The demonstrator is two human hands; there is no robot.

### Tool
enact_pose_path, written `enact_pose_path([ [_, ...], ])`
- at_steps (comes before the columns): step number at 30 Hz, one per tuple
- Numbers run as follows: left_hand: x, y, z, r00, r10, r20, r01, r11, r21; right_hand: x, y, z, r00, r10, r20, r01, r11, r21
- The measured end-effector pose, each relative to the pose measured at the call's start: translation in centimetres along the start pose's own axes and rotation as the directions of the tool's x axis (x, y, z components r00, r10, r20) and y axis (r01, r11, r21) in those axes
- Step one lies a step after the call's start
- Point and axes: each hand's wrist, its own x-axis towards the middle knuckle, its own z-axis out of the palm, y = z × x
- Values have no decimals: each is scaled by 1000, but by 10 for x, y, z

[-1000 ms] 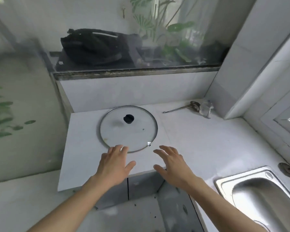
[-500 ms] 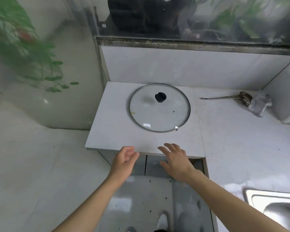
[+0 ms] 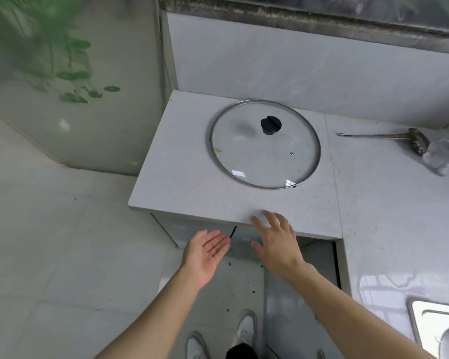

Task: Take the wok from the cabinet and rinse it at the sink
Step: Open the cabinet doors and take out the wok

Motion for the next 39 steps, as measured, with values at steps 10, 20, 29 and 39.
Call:
enact_pose_path([
  [10, 28, 2, 21, 998, 62, -30, -63, 998, -26, 3, 2, -3, 998, -41, 37, 44, 996, -82],
  [20, 38, -4, 25, 998, 50, -24, -53, 990, -133, 1, 0, -8, 997, -43, 64, 50, 992, -114],
  [29, 32, -13, 10, 994, 69, -80, -70, 997, -10, 1, -1, -7, 997, -33, 71, 42, 992, -119],
  [39, 33, -29, 9, 847, 418, -328, -188, 813, 551, 0, -1, -7, 997, -36, 73, 44, 993, -114],
])
